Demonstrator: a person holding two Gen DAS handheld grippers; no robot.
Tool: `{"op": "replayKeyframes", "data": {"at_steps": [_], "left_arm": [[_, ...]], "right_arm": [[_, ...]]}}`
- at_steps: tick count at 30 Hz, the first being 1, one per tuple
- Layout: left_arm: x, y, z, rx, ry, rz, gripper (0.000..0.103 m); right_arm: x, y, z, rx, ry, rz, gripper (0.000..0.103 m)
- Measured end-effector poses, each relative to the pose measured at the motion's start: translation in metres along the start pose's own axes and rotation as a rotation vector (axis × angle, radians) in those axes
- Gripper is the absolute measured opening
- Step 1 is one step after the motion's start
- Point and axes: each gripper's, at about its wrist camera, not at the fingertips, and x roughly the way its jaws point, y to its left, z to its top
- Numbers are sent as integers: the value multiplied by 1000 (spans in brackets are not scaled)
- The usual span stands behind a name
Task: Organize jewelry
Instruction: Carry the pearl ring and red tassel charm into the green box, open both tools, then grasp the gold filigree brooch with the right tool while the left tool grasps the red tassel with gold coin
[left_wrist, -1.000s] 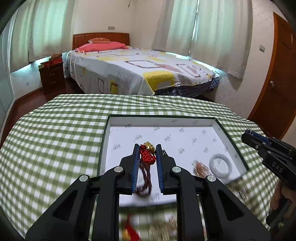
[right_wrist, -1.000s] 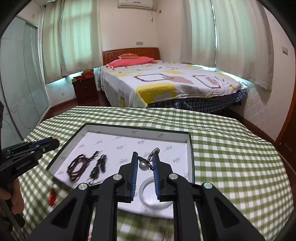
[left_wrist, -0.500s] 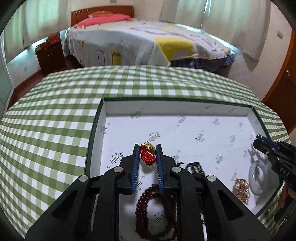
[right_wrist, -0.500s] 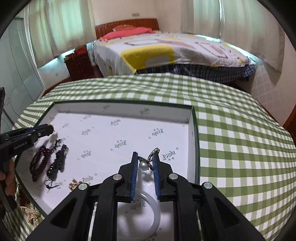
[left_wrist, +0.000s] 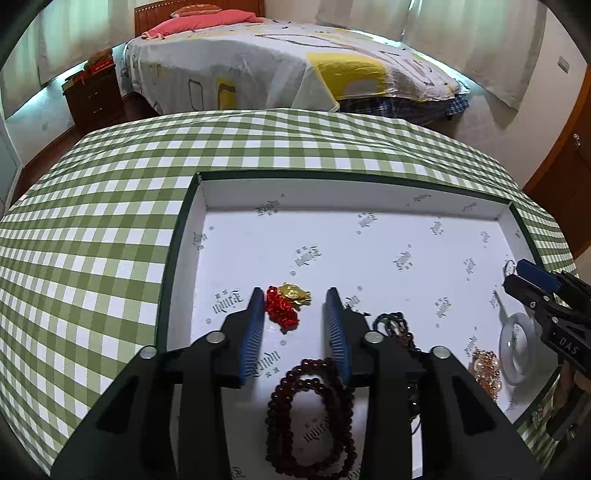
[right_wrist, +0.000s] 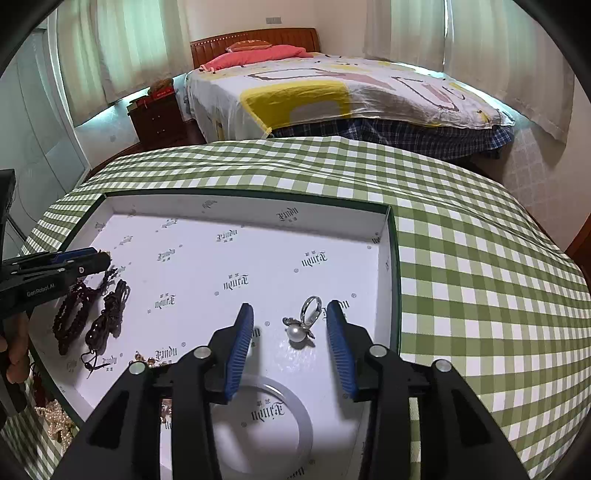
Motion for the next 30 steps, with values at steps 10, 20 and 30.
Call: {"op": "replayKeyframes", "data": {"at_steps": [10,20,30], "left_arm": [[-31,-7,-6,25,-94,9,63],[-97,-3,-36,45,-278,37,68],[-134,7,-87,25,-313,64,68]], "right_arm": [[-19,1,-2,3,-40,0,51],[-65,17,-13,6,-139,-25,53],[-92,47,-51,24,-178,-9,53]]}}
